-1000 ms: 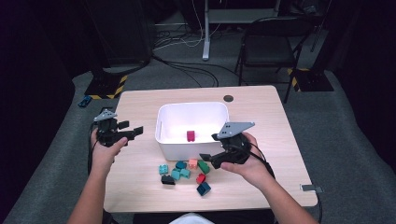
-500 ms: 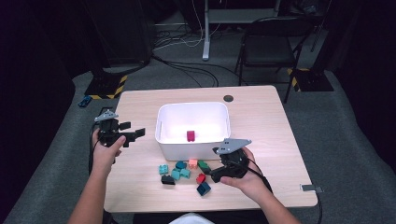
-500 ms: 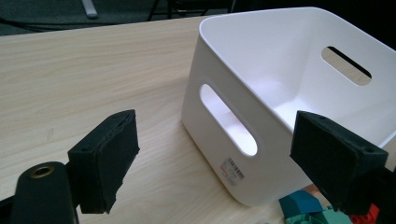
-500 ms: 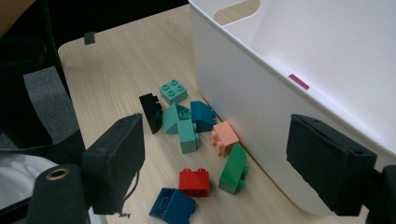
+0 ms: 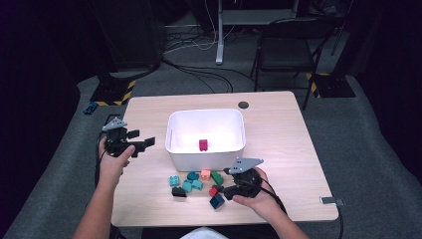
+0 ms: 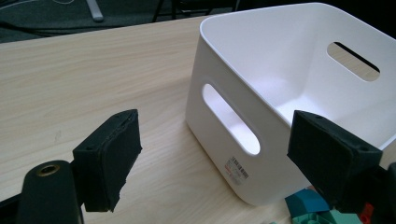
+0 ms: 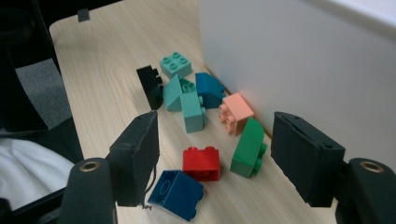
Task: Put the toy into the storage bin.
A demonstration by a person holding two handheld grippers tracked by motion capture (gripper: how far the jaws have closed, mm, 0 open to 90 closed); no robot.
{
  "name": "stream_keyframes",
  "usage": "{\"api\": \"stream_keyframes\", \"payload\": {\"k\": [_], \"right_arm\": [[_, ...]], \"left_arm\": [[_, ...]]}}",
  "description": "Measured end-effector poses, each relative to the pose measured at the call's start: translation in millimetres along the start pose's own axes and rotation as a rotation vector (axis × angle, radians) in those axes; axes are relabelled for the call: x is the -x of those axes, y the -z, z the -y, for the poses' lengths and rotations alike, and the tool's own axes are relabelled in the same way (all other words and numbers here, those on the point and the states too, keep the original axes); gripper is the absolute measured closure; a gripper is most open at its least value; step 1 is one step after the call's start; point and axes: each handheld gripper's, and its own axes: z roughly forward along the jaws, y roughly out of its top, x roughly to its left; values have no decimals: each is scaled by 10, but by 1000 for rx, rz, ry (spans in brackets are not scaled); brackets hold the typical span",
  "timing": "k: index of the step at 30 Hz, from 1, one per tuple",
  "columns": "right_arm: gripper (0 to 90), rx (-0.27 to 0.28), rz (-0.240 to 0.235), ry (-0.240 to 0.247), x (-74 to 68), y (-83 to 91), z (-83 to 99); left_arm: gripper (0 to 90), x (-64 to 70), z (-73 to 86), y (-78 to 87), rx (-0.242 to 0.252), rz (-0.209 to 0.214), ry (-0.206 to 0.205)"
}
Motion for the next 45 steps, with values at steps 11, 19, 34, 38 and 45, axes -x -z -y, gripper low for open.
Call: {"api": "stream_keyframes", "payload": {"k": [11, 19, 34, 38, 45], "right_arm": [[349, -55, -37, -33, 3, -183, 248], [361, -69, -38, -49, -16, -286, 345], [379, -130, -63, -32, -128, -473, 429], [398, -145, -52, -20, -137, -491, 437], [438, -160, -47, -41, -88, -503, 480]], "left_arm": [[176, 1, -1, 0, -1, -3, -6], [176, 1, 2, -5, 1, -10, -3], [176, -9, 6, -8, -3, -25, -3], [176, -9, 8, -7, -3, -27, -2], [176, -14, 11, -22, -7, -28, -3]]}}
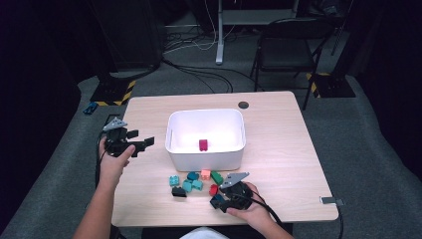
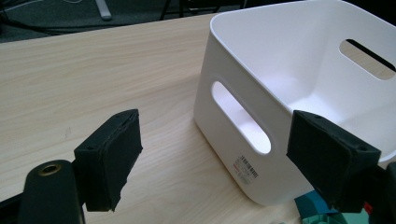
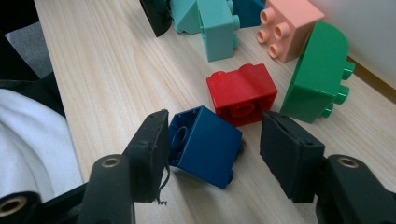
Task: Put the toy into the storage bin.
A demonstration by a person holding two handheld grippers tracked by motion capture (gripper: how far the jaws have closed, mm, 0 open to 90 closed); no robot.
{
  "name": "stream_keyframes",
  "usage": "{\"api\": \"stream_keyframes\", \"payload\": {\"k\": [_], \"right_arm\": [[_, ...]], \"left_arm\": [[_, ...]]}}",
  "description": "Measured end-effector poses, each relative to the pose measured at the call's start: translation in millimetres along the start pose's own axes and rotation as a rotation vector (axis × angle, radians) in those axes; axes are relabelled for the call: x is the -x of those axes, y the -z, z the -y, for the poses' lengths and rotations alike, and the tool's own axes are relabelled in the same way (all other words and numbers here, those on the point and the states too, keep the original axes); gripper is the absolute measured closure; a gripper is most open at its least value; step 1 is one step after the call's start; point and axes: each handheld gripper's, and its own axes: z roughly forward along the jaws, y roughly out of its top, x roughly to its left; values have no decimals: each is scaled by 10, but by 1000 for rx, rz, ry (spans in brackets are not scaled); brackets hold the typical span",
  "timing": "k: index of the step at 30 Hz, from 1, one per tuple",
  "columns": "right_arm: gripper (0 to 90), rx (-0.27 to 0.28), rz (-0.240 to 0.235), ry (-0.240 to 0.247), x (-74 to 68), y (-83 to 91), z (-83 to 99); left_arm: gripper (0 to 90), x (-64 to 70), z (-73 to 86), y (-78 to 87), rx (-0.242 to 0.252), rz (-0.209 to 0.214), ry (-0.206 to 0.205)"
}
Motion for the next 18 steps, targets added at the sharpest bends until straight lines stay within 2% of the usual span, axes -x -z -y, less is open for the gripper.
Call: {"api": "stream_keyframes", "payload": {"k": [3, 4, 7, 10, 11, 18], "right_arm": [[456, -6, 5, 6, 18, -1, 10], [470, -21, 2, 2, 38, -4, 29], [482, -21, 2, -9, 56, -19, 46], [506, -22, -4, -19, 65, -13, 45], [533, -23, -19, -22, 74, -13, 46], [545, -22, -30, -23, 91, -15, 45]], "left_arm": [[176, 2, 2, 0, 1, -2, 1], [176, 2, 3, 0, 1, -2, 3], [176, 1, 2, 1, 1, -2, 2], [176, -1, 2, 6, 2, -4, 2], [176, -4, 3, 6, 1, -3, 3], [176, -2, 2, 3, -3, -3, 2]]}}
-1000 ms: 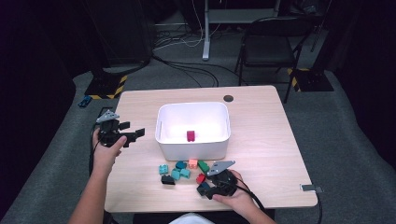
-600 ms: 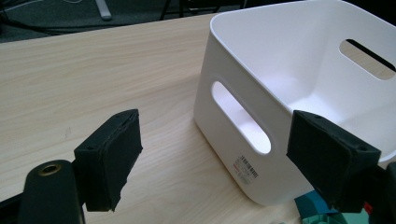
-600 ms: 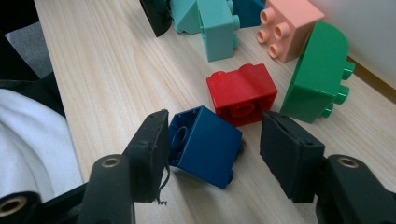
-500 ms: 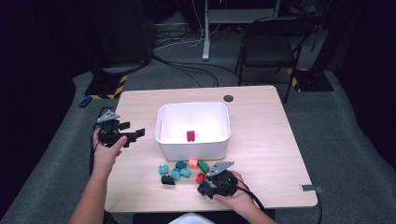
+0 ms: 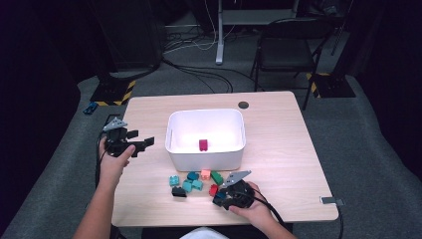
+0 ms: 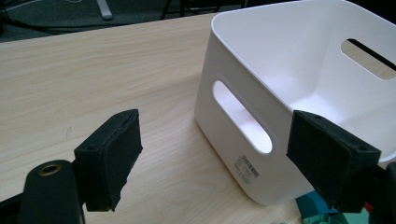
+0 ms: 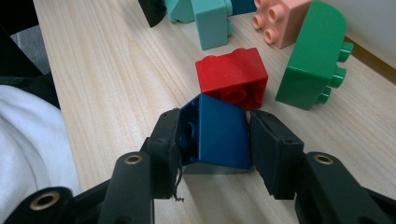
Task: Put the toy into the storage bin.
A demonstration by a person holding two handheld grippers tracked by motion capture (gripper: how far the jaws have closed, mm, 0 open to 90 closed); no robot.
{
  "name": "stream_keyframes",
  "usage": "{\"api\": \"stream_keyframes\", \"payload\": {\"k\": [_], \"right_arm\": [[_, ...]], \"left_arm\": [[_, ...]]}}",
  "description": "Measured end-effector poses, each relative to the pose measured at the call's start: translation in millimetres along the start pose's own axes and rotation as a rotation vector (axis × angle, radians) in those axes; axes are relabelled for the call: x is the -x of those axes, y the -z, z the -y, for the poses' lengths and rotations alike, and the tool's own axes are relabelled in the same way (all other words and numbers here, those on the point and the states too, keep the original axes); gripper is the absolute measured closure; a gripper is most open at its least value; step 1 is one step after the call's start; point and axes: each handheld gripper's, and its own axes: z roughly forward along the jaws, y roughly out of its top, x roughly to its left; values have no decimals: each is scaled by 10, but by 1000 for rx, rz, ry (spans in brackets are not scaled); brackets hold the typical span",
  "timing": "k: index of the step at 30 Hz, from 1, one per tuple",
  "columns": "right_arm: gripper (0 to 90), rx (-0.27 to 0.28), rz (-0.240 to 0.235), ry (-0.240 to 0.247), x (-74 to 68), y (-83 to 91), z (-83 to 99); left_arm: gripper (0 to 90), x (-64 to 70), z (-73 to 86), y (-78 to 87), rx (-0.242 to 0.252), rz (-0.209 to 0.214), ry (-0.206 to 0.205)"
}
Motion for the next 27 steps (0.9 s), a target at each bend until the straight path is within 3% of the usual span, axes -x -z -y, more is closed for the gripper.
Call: {"api": "stream_keyframes", "payload": {"k": [11, 27], "right_arm": [[549, 3, 17, 5, -1, 35, -10], [550, 21, 5, 14, 21, 275, -143]], "left_arm": [[176, 3, 0, -2, 7, 2, 0], [180, 1, 0, 8, 11, -1, 5]]}}
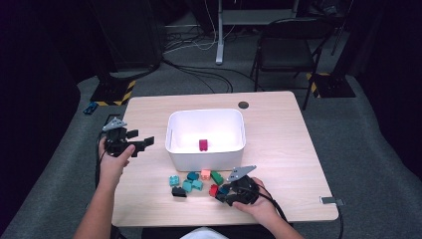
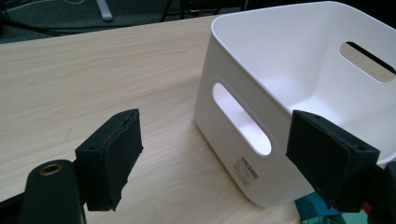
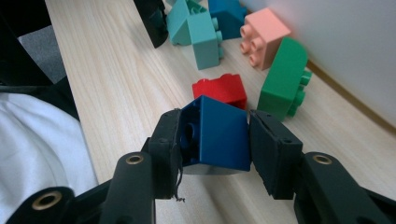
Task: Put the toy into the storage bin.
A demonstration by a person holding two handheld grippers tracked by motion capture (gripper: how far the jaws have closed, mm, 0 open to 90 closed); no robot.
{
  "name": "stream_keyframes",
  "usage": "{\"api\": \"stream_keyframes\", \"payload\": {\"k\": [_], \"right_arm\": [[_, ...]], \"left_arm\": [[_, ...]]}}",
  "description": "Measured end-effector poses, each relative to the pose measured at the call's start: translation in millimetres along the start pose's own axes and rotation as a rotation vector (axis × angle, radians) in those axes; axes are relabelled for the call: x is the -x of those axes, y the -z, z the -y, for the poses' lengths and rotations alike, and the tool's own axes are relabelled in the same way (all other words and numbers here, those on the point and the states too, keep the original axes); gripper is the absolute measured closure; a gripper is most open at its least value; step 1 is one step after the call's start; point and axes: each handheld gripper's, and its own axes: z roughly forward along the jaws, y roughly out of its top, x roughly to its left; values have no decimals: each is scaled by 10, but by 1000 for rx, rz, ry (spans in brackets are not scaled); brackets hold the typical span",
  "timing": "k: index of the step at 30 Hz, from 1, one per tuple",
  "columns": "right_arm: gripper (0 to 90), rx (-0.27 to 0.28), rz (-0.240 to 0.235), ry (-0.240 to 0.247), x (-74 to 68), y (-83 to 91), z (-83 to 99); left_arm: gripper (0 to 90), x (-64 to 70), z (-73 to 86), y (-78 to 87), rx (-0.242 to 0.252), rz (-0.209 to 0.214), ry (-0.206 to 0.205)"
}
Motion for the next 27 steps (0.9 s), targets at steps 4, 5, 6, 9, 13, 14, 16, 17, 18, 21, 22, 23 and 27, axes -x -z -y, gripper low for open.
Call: {"api": "stream_keyframes", "payload": {"k": [4, 5, 6, 9, 13, 14, 16, 17, 18, 21, 22, 23, 27], "right_arm": [[550, 11, -4, -3, -10, 126, -80], [550, 11, -4, -3, -10, 126, -80], [551, 13, -5, 7, -15, 186, -129], [551, 20, -10, 10, -23, 277, -210], [551, 23, -10, 12, -30, 358, -288], [551, 29, -12, 14, -26, 416, -350], [551, 29, -13, 9, -29, 442, -377], [552, 34, -15, 16, -20, 487, -430], [552, 34, -15, 16, -20, 487, -430], [564, 38, -18, 10, -10, 577, -530], [564, 38, -18, 10, -10, 577, -530], [564, 43, -17, 17, -2, 621, -582], [564, 52, -10, 23, 15, 682, -658]], "left_arm": [[180, -3, 0, -1, -1, -1, -2], [180, -3, 0, -1, -1, -1, -2], [180, -2, 0, -1, -4, 0, -1], [180, -1, 2, -7, -8, -1, 2], [180, -7, 4, -7, -7, -1, 3], [180, -9, 3, -5, -4, -1, 3], [180, -10, 4, -4, -5, 0, 3], [180, -10, 4, -3, -5, 0, 3], [180, -10, 4, -3, -5, -1, 2], [182, -11, 4, -3, -2, -2, 3], [181, -11, 4, -3, -2, -2, 3], [181, -13, 3, -2, -4, -1, 3], [181, -12, 2, -4, -7, -1, 3]]}}
